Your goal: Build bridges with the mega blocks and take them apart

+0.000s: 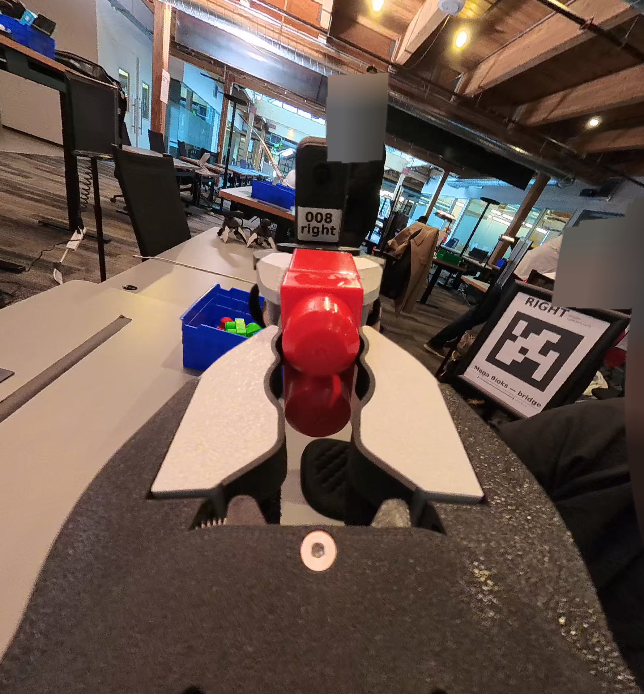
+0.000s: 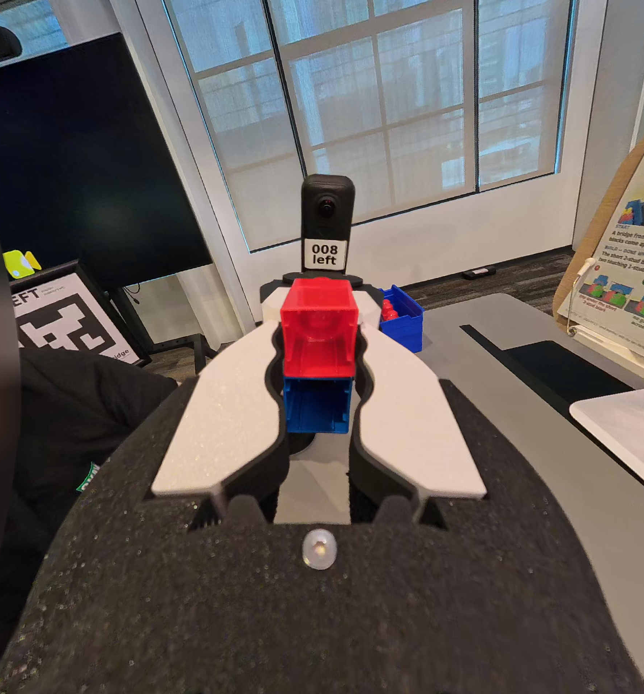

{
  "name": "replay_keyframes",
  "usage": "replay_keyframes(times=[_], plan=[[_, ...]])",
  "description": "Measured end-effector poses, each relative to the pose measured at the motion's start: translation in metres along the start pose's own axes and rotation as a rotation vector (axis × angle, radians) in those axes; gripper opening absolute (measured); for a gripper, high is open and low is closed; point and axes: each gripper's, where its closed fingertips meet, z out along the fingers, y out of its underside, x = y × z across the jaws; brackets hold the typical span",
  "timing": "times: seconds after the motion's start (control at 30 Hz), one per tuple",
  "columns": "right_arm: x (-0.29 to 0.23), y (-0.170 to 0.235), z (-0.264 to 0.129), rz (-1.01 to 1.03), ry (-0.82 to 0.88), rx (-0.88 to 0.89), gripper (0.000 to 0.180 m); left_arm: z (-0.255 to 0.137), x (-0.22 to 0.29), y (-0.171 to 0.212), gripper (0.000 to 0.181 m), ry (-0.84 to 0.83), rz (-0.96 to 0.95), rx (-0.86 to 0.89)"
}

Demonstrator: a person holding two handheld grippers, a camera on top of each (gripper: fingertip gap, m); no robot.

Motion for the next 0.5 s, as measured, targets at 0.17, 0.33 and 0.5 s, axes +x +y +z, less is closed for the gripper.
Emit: replay_keyframes(times=[0.17, 0.33, 0.5], plan=[[-0.0005, -0.0019, 0.0036, -0.006, 0.015, 0.001, 0.035, -0.0043, 0.0013, -0.0071, 0.035, 0.004, 0.006, 0.027], [-0.0031, -0.0043, 0.0046, -0.019, 0.029, 0.003, 0.035, -0.0068, 0.0044, -0.0107, 0.035, 0.008, 0.016, 0.037], [-0.0052, -0.0039, 0.0041, -0.028, 0.039, -0.015, 0.034, -0.0073, 0.0065, -0.0109, 0.035, 0.006, 0.029, 0.03]])
